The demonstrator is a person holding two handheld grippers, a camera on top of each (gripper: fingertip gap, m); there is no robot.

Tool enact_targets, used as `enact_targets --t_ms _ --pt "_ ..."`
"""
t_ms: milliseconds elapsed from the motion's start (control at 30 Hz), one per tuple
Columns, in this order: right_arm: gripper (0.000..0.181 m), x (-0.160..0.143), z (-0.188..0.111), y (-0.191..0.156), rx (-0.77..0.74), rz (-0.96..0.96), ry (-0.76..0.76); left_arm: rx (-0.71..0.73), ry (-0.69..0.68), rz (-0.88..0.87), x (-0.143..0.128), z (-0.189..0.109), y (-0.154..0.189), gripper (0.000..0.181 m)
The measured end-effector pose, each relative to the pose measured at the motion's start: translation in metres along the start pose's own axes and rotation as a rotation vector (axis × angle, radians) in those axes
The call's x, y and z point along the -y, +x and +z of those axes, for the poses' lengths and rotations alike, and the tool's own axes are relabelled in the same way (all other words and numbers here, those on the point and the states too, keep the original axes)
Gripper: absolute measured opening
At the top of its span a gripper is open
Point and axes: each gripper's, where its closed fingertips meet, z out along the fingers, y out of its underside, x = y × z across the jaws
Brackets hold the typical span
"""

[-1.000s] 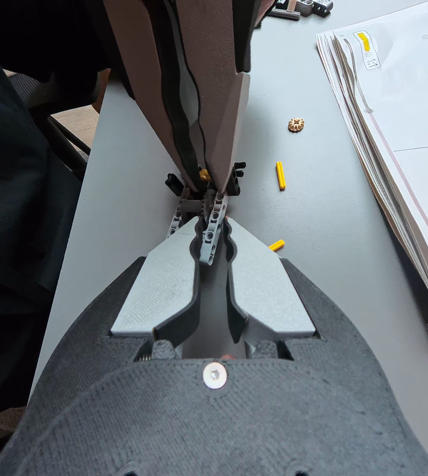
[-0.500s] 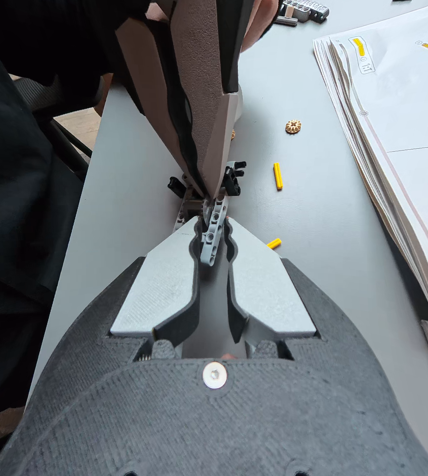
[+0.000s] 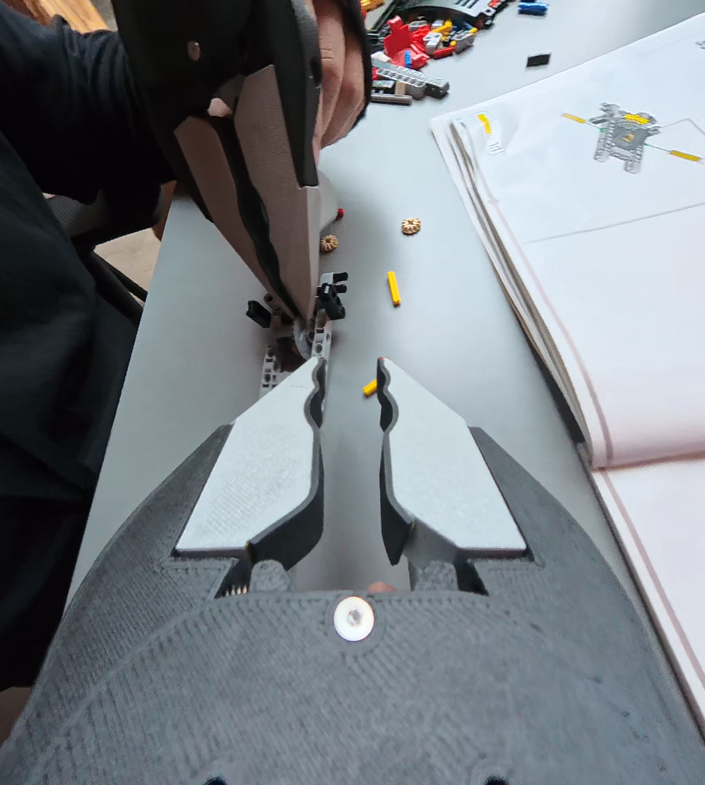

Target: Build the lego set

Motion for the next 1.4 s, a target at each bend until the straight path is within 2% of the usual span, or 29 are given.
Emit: enact_targets --t_ms 533,867,1133,1233,1400 --pt "0.020 -0.012 0.001 0.009 -0.027 0.029 -0.047 0.007 0.000 -0.011 -0.002 -0.003 -0.002 0.005" --pt "0.020 -0.022 0.014 0.013 -0.085 0.067 -0.132 0.007 0.002 -0.012 -0.003 -0.005 -0.002 0.007" --pt "0.009 -0.024 0.017 0.015 -0.156 0.026 -0.170 0.001 0.009 -0.014 -0.002 -0.007 -0.002 0.008" --pt "0.000 -0.025 0.017 0.012 -0.127 0.025 -0.171 0.004 0.017 -0.019 -0.001 -0.009 -0.003 0.009" --pt "0.000 -0.027 0.015 0.013 -0.105 0.023 -0.162 0.008 0.055 -0.050 0.003 -0.015 -0.006 0.010"
